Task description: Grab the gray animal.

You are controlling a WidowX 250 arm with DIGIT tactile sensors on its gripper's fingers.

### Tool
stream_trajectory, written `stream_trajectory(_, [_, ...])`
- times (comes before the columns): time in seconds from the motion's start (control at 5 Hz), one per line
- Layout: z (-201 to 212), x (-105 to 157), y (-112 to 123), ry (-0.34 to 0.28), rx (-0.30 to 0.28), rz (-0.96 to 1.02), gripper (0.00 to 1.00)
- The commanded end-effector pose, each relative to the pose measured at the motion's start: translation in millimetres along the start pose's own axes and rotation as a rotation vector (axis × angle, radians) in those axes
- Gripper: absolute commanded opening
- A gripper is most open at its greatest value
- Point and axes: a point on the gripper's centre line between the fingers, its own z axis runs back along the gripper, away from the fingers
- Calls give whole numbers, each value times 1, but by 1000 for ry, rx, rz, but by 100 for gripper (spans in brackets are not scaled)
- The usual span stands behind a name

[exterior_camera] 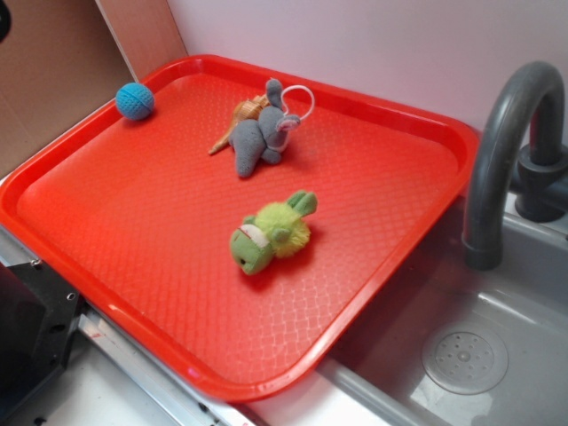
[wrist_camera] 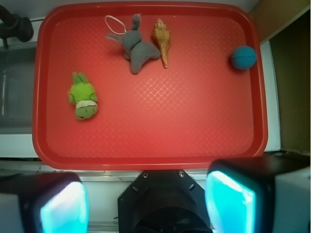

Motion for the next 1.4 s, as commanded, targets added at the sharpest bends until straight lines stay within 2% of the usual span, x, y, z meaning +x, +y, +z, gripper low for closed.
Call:
stream_trajectory(0.0, [0, 0, 0, 0, 0, 0, 100])
stream_trajectory(0.2, [-14, 17, 0, -5, -63, -184, 100])
stream_trajectory(0.4, [-29, 34, 0, -57, -38, -340, 100])
stream_trajectory(0.8, [-73, 85, 9, -131, 78, -399, 100])
stream_trajectory(1.0, [-91, 109, 12, -137, 83, -372, 100])
stream_trajectory(1.2, [-119, 134, 0, -165, 166, -356, 100])
